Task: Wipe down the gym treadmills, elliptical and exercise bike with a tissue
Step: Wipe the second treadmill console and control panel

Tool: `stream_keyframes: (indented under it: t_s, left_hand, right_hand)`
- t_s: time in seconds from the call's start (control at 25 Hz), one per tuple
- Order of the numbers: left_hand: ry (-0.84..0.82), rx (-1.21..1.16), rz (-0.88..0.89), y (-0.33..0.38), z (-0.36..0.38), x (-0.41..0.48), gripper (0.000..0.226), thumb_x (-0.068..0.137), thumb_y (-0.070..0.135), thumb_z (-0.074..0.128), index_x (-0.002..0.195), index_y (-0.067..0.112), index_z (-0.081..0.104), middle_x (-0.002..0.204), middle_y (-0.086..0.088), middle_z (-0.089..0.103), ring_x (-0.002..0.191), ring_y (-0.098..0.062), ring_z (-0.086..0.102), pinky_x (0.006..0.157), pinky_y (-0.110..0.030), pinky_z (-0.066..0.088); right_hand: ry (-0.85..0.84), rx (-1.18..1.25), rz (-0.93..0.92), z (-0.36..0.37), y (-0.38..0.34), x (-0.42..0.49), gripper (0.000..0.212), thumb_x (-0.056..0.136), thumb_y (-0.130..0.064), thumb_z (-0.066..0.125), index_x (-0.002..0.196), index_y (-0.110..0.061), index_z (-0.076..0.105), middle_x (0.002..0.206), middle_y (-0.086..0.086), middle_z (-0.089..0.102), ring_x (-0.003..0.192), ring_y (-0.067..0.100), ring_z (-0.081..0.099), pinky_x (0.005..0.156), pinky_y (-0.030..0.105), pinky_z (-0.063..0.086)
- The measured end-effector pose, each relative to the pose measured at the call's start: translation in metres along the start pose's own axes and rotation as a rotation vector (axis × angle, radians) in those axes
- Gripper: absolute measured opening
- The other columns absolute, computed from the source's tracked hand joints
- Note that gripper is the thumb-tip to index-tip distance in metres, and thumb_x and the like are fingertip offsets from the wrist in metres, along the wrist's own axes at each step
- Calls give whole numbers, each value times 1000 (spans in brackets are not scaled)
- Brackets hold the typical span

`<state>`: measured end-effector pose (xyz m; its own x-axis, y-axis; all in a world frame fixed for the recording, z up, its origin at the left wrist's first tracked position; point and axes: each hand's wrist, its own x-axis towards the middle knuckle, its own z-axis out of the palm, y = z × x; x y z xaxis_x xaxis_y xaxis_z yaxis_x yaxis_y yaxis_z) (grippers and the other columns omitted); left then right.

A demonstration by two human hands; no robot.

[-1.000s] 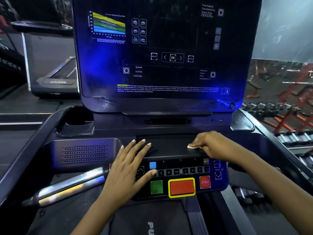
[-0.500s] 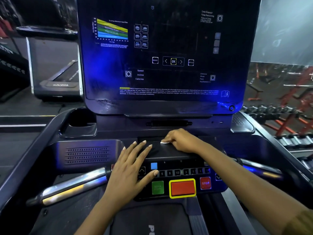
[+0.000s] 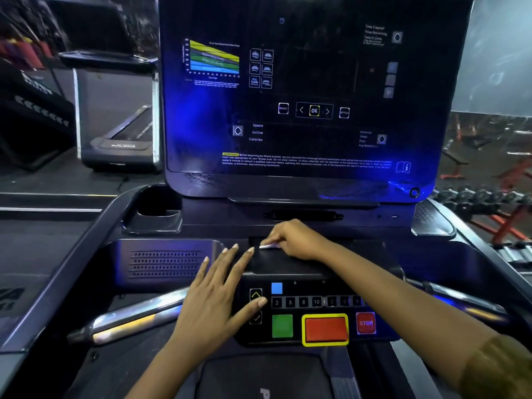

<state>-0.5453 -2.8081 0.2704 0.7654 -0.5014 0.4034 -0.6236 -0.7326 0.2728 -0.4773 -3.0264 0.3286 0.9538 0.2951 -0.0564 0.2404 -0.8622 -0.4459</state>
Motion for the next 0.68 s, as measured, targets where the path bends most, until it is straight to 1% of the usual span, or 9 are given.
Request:
stream_keyframes:
  t_s: [0.08,0.16,0.28,0.32,0.4,0.44,0.56,0.6,0.68]
  left_hand:
    - [6,5,-2,-1,-1,0,74,91,74,20,149,28,24,150,-3,39,136,-21,39,111,-36,17]
    - [11,22,-1,0,1,0,73,91,73,20,149,28,22,150,-3,38,138,-21,36,111,-39,15]
    - [39,105,-27,-2,2,-2,67,95,67,15,148,26,24,148,-4,41,140,-22,31,110,-46,15]
    - [57,130,-53,-6,0,-4,66,96,65,14,148,25,26,148,-4,42,140,-22,29,110,-47,16]
    - [88,164,-96,-20,-6,-8,65,97,63,13,146,24,29,147,-5,42,139,-21,26,110,-46,14]
    - [93,168,-104,-28,-9,-10,65,97,63,13,146,23,29,148,-5,40,139,-22,25,110,-45,13]
    - [70,149,-91,-42,-10,-14,66,96,65,14,147,25,26,149,-2,38,139,-22,27,110,-43,16]
    - [62,153,-82,-44,-8,-15,66,96,65,14,147,25,25,148,-2,40,139,-21,27,109,-43,18]
    - [53,151,-83,-44,-7,-16,66,96,65,14,148,26,24,147,0,42,139,-19,27,108,-42,20]
  right_hand:
    - [-19,-60,-57,10,-10,6,33,87,3,53,111,-11,69,116,6,66,111,22,59,99,32,43]
    - [-28,-123,-121,9,-17,-4,36,87,4,50,113,-12,68,117,5,65,112,21,57,100,31,42]
    - [-32,-95,-242,-3,-24,-24,32,84,5,56,108,-10,71,111,5,69,106,16,61,95,18,42]
    - [24,-78,-278,-6,-28,-25,32,82,6,56,106,-9,71,108,5,70,103,15,63,93,14,41]
    - [260,-102,-381,-3,-36,-9,37,76,9,49,100,-6,73,102,8,71,95,21,67,87,17,46]
    - [353,-159,-443,2,-42,3,36,76,6,45,97,-4,73,99,10,71,90,25,68,81,23,50]
    - [453,-497,-636,13,-53,38,37,90,-10,37,96,-3,72,98,10,70,88,25,67,59,27,57]
    - [473,-623,-692,13,-50,46,41,97,-10,32,97,-2,72,99,9,70,90,24,67,58,27,56]
    - [478,-767,-754,11,-40,52,53,103,-8,18,99,0,71,103,8,69,95,23,66,63,28,57]
